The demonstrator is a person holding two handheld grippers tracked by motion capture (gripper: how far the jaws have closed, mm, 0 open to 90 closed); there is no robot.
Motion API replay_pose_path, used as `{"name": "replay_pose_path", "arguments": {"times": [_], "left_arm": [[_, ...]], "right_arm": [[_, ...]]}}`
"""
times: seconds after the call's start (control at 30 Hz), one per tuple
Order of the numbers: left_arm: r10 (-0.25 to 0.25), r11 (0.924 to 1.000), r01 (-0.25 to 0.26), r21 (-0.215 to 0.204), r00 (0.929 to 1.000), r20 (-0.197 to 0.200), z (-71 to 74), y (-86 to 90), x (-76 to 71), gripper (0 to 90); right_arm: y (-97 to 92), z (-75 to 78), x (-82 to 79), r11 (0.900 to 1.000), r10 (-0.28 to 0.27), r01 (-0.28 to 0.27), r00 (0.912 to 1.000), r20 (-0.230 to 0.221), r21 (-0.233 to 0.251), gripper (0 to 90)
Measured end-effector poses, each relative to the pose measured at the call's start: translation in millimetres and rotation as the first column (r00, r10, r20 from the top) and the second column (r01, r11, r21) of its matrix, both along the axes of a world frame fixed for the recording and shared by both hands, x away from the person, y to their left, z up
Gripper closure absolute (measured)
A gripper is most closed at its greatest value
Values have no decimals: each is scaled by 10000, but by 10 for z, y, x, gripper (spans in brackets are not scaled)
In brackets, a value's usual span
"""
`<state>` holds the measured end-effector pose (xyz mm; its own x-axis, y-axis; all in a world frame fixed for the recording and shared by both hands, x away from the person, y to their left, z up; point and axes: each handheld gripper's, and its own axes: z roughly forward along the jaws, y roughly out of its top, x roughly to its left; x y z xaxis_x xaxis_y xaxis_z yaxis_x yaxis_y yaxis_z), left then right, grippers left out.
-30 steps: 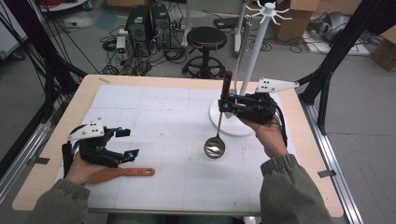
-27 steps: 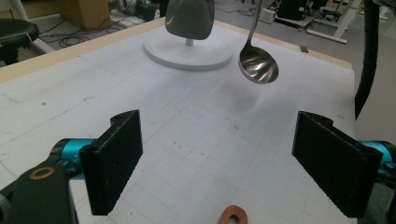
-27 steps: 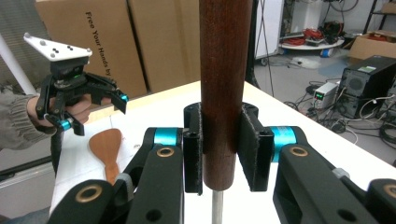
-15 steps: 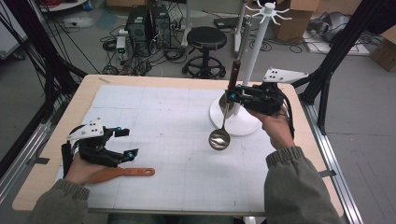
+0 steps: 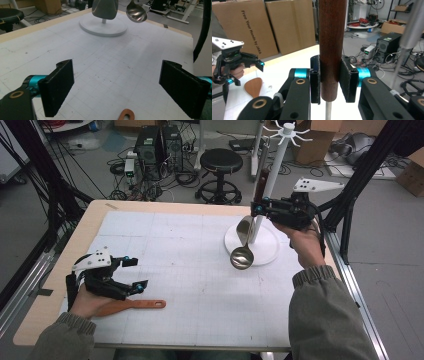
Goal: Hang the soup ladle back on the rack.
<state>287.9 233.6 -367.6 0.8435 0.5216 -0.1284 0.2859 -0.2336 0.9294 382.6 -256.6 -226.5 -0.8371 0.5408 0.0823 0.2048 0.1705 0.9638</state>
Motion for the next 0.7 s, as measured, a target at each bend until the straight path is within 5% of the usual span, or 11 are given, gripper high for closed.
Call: {"name": "replay_pose_path", "arguments": {"times": [0.7], "left_arm": [[44, 9999, -44, -134, 10000, -35, 10, 14, -4, 64]], "right_arm": [[-119, 346, 209, 9971, -763, 763, 9971, -11, 8, 733]]}}
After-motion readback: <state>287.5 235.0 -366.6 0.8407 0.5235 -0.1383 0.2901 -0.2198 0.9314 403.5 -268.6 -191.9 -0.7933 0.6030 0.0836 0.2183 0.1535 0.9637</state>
